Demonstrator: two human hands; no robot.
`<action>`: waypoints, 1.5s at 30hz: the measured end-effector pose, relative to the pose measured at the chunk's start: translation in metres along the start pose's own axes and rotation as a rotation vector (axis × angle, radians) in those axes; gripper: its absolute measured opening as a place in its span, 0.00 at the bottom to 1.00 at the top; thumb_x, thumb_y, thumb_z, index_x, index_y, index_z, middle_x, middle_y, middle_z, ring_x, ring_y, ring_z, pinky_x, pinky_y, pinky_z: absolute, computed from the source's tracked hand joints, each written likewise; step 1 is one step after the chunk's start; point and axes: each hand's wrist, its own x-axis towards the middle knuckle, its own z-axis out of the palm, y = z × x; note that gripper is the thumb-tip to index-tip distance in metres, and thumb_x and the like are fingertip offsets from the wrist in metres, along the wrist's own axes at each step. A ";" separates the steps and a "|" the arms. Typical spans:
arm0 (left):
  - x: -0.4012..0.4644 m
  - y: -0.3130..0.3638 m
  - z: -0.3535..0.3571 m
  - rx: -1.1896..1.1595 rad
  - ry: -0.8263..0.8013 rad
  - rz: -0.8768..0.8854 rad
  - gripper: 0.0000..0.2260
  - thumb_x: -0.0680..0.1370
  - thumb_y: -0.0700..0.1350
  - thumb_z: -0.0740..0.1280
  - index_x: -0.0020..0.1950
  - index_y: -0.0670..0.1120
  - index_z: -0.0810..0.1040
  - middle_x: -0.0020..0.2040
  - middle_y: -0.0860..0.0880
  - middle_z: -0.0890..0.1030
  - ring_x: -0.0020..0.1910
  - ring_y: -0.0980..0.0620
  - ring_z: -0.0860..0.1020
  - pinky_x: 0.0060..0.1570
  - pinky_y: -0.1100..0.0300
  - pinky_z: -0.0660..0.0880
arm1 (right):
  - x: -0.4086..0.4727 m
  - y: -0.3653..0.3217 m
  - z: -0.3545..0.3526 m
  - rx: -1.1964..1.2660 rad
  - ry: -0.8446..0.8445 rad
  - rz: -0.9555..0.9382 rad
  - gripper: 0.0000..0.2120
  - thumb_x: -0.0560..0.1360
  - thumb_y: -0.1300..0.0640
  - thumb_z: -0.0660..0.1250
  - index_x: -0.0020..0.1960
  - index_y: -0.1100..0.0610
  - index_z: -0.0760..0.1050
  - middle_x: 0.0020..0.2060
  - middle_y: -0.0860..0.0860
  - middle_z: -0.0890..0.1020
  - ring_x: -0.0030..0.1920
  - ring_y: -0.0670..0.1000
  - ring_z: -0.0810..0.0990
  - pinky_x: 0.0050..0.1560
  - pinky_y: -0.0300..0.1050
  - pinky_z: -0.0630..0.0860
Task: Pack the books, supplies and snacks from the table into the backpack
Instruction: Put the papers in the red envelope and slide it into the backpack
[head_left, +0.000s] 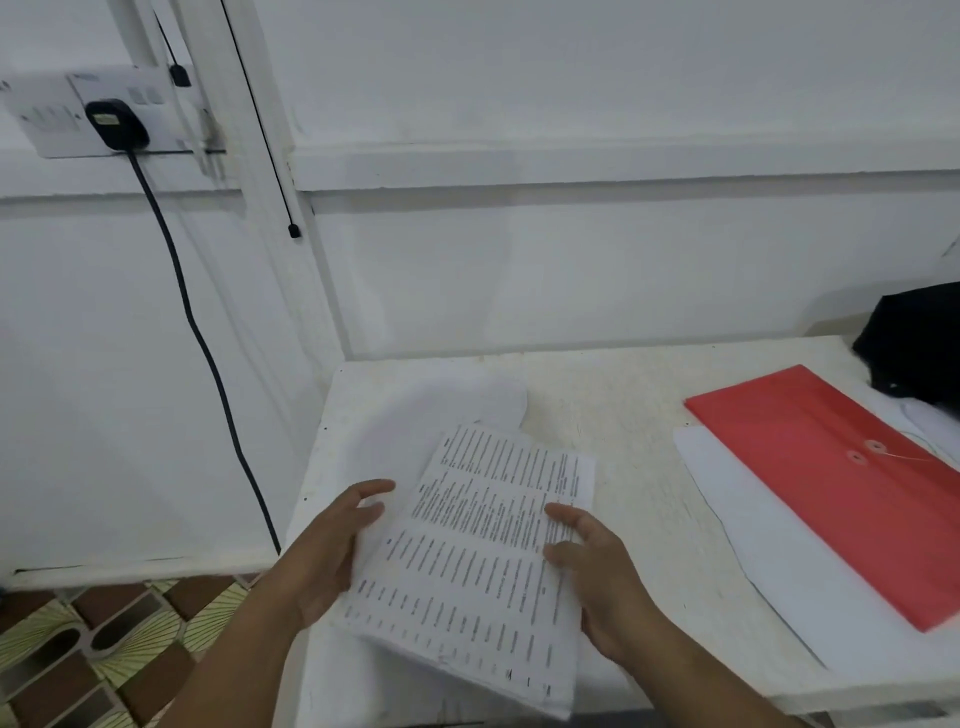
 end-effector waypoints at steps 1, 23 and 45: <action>-0.002 0.000 -0.001 0.007 -0.024 0.012 0.10 0.82 0.46 0.63 0.62 0.54 0.78 0.59 0.44 0.83 0.57 0.39 0.81 0.58 0.38 0.77 | 0.001 0.005 0.000 -0.126 -0.001 -0.033 0.17 0.79 0.67 0.61 0.60 0.47 0.76 0.63 0.50 0.77 0.55 0.54 0.82 0.53 0.55 0.83; 0.000 0.014 0.040 0.100 -0.304 -0.031 0.24 0.74 0.34 0.71 0.65 0.56 0.77 0.65 0.41 0.77 0.53 0.34 0.83 0.55 0.36 0.79 | -0.008 -0.008 -0.024 0.166 0.205 -0.032 0.21 0.72 0.73 0.71 0.59 0.53 0.77 0.53 0.52 0.82 0.48 0.58 0.85 0.47 0.57 0.84; -0.001 0.067 0.140 -0.092 -0.210 0.436 0.31 0.71 0.23 0.66 0.67 0.51 0.76 0.66 0.49 0.79 0.62 0.45 0.80 0.56 0.42 0.80 | 0.004 -0.128 -0.115 -0.267 -0.236 -0.499 0.16 0.80 0.69 0.61 0.54 0.49 0.77 0.59 0.49 0.81 0.54 0.53 0.84 0.49 0.54 0.83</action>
